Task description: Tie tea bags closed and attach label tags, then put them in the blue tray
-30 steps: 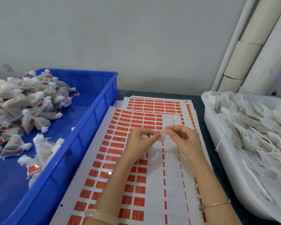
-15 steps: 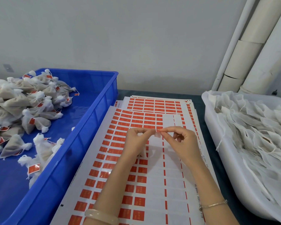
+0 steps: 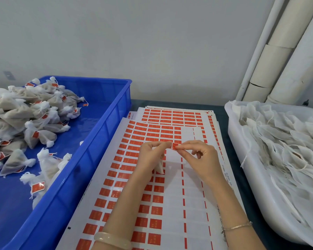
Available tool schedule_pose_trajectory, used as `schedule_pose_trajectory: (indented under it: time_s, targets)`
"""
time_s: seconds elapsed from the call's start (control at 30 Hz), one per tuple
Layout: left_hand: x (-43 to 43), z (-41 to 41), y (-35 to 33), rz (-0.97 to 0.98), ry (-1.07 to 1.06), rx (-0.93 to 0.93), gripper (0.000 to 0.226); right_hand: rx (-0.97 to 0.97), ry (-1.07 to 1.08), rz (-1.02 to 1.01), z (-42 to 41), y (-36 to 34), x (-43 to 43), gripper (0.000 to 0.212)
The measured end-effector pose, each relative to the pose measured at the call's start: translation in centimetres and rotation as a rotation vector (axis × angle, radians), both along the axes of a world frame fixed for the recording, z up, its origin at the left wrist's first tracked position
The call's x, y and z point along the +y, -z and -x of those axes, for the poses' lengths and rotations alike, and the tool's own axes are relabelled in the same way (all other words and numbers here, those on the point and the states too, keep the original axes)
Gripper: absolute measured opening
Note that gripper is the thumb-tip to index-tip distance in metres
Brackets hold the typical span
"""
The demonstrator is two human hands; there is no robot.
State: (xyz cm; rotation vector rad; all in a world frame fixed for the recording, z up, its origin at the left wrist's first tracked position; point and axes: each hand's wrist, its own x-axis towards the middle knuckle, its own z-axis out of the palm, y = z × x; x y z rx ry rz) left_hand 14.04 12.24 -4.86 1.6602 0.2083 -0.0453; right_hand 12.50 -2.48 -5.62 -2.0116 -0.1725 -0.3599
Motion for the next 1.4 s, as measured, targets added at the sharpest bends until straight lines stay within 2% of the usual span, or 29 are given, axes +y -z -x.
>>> schedule_pose_trajectory:
  time_s: [0.17, 0.37, 0.53, 0.7, 0.83, 1.23, 1.33, 1.4]
  targets:
    - [0.2, 0.0, 0.3, -0.057, -0.034, -0.071, 0.012, 0.062, -0.036, 0.095, 0.1, 0.3, -0.1, 0.019]
    - [0.0, 0.0, 0.5, -0.137, 0.079, -0.145, 0.014, 0.010, 0.057, -0.058, -0.3, 0.2, 0.0, 0.013]
    - [-0.1, 0.1, 0.6, -0.130, 0.145, -0.209, 0.014, 0.031, 0.048, -0.009, -0.2, 0.3, -0.1, 0.016]
    - [0.0, 0.2, 0.6, -0.132, 0.179, -0.213, 0.018, 0.017, 0.064, 0.036, -0.2, 0.3, -0.2, 0.012]
    - [0.0, 0.1, 0.7, -0.169, 0.231, -0.242, 0.009, 0.013, 0.092, 0.058, -0.3, 0.5, -0.2, 0.008]
    - [-0.4, -0.2, 1.7, -0.300, 0.198, -0.245, 0.004, 0.062, 0.113, 0.164, -0.7, 1.6, 0.5, 0.003]
    - [0.1, 0.1, 1.7, -0.305, 0.226, -0.259, 0.018, 0.055, 0.140, 0.112, -0.6, 1.6, 0.2, 0.004]
    - [0.6, 0.7, 1.4, -0.230, 0.237, -0.227, 0.026, 0.047, 0.145, 0.090, -0.5, 1.5, 0.0, 0.004]
